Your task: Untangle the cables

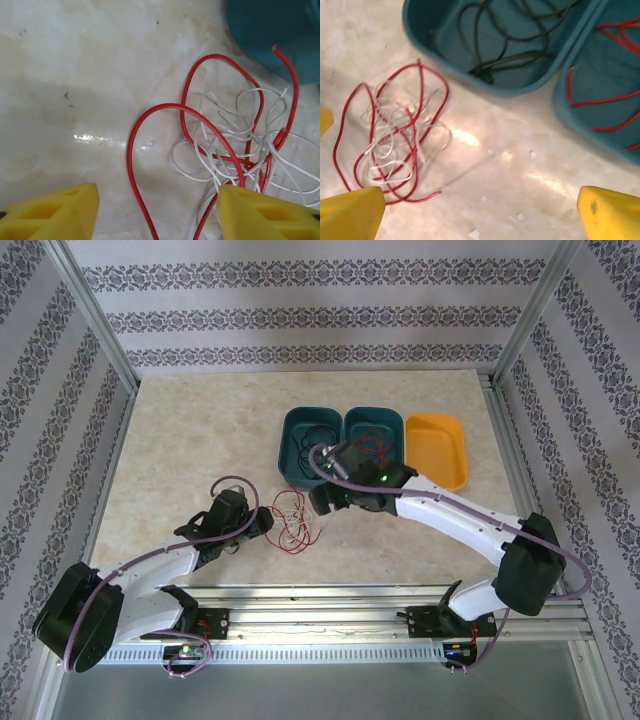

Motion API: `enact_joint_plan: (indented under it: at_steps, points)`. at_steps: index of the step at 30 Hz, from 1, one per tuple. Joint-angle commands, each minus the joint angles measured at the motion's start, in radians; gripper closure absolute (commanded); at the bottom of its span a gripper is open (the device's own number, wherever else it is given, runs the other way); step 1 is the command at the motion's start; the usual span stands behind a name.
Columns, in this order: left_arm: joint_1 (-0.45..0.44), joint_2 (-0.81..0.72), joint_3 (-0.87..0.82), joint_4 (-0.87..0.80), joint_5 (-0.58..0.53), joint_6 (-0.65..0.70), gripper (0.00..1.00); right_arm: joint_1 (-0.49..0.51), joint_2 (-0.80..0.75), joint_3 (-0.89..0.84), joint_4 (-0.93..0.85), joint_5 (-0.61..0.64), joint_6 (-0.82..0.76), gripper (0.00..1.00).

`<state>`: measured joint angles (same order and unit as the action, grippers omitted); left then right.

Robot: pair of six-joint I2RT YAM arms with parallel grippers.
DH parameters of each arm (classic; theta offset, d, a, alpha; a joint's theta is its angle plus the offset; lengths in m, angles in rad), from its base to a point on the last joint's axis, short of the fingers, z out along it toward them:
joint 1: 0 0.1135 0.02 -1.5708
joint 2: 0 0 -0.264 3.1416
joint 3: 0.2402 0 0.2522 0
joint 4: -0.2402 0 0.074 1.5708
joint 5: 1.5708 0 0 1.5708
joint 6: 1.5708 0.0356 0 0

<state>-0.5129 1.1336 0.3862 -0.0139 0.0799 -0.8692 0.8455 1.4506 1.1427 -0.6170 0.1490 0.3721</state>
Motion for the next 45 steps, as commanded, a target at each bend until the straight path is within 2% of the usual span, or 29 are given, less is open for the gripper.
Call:
enact_joint_plan:
  at_steps: [1, 5, 9, 16, 23, 26, 33, 36, 45]
  points:
    - [-0.027, 0.028, 0.008, 0.033, 0.016, -0.045, 0.42, 0.049, -0.033, -0.056, 0.046, 0.087, 0.110, 0.02]
    - [-0.080, 0.051, 0.023, -0.038, -0.044, -0.112, 0.50, 0.064, -0.045, -0.106, 0.080, 0.076, 0.155, 0.02]
    - [-0.184, 0.041, 0.042, -0.121, -0.166, -0.195, 0.51, 0.070, -0.062, -0.138, 0.091, 0.101, 0.182, 0.02]
    - [-0.285, 0.085, 0.015, -0.034, -0.233, -0.315, 0.51, 0.070, -0.083, -0.162, 0.114, 0.141, 0.193, 0.02]
    - [-0.309, 0.193, 0.029, 0.057, -0.213, -0.340, 0.51, 0.070, -0.097, -0.179, 0.141, 0.144, 0.203, 0.02]
    - [-0.320, 0.209, 0.038, 0.065, -0.230, -0.340, 0.58, 0.070, -0.105, -0.196, 0.163, 0.135, 0.207, 0.02]
    - [-0.325, 0.177, 0.057, 0.009, -0.294, -0.319, 0.90, 0.069, -0.120, -0.204, 0.192, 0.132, 0.202, 0.02]
    - [-0.326, 0.149, 0.061, -0.006, -0.322, -0.296, 1.00, 0.069, -0.126, -0.207, 0.211, 0.129, 0.201, 0.02]
    - [-0.325, -0.021, 0.033, 0.034, -0.418, -0.145, 1.00, 0.064, -0.159, -0.239, 0.304, 0.086, 0.158, 0.02]
